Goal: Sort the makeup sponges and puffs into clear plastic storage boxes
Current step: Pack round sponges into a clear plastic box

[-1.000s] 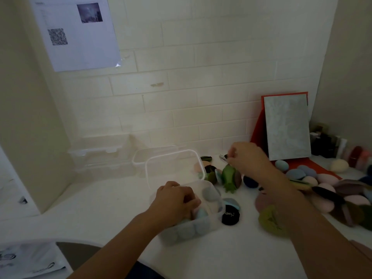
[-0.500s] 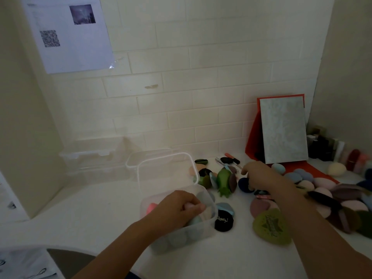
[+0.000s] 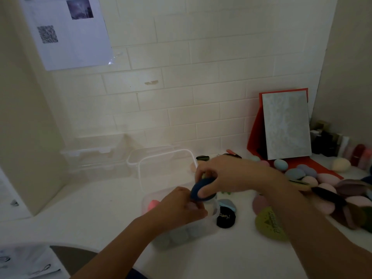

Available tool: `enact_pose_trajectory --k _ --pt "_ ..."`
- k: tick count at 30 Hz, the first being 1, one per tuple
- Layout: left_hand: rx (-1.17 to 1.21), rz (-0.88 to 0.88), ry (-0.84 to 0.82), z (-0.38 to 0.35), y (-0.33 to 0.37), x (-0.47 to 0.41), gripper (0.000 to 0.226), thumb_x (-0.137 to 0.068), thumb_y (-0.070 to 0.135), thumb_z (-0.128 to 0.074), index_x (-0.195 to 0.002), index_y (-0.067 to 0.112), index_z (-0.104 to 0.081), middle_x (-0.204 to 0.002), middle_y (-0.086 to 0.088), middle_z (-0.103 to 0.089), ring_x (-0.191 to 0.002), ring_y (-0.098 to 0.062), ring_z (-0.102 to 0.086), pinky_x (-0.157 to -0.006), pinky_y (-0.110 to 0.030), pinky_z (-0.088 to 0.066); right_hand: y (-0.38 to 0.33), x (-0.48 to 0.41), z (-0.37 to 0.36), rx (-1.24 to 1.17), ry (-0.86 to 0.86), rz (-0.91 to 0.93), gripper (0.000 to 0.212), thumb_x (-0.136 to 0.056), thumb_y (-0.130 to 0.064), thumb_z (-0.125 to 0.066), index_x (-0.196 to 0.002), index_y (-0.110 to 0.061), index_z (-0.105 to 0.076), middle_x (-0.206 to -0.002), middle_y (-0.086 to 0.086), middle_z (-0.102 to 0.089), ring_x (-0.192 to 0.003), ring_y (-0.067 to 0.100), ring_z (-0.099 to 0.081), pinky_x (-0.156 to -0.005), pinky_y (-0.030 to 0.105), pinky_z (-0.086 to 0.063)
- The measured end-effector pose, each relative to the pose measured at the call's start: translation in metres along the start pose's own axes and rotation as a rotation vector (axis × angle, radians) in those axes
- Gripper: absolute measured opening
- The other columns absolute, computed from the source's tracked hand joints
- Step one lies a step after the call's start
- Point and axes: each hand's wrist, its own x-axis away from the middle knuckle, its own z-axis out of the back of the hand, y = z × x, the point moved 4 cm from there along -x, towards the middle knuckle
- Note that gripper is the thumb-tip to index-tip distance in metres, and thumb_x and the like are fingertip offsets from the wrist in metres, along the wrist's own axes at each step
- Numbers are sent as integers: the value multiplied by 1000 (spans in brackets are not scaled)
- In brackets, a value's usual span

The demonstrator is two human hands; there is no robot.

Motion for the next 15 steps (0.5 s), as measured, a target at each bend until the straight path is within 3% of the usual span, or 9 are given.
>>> enact_pose_trajectory --k 3,6,8,11,15 --pt "-1 42 -20 -1 -4 -3 29 -80 21 -61 -64 1 -47 -57 -9 -42 -52 -11 -36 -56 -26 -31 -16 -11 -23 117 -8 2 26 -82 -21 -64 -105 -10 -65 -104 7 -60 -74 10 -50 -63 22 -42" --pt "-65 52 -47 1 -8 -6 25 -83 28 -64 -83 2 -65 -70 -7 -61 -60 -14 -51 -63 -26 -43 -22 -20 -36 230 -7 8 22 -82 -9 -59 -101 1 -65 -87 12 -55 -65 14 -44 -51 21 -33" --pt "-81 45 -84 5 -10 -4 24 -84 32 -63 -95 12 -70 -89 -3 -69 -77 -13 -62 -77 -25 -49 -18 -24 -42 226 -33 -13 20 -84 -5 -57 -100 3 -64 -84 13 -57 -71 21 -52 -53 24 -39" --pt "-142 67 -134 12 -14 0 28 -82 46 -60 -104 30 -69 -110 12 -63 -97 -5 -58 -90 -24 -46 -10 -29 -47 166 -59 -43 22 -83 -4 -57 -103 2 -65 -98 19 -66 -88 31 -63 -67 31 -48" --pt "-289 89 -125 23 -20 9 31 -79 59 -57 -106 44 -62 -119 20 -53 -110 -4 -49 -98 -25 -37 -8 -25 -40 29 -22 -13 40 -88 -17 -58 -127 -17 -49 -116 5 -56 -97 18 -53 -65 22 -41"
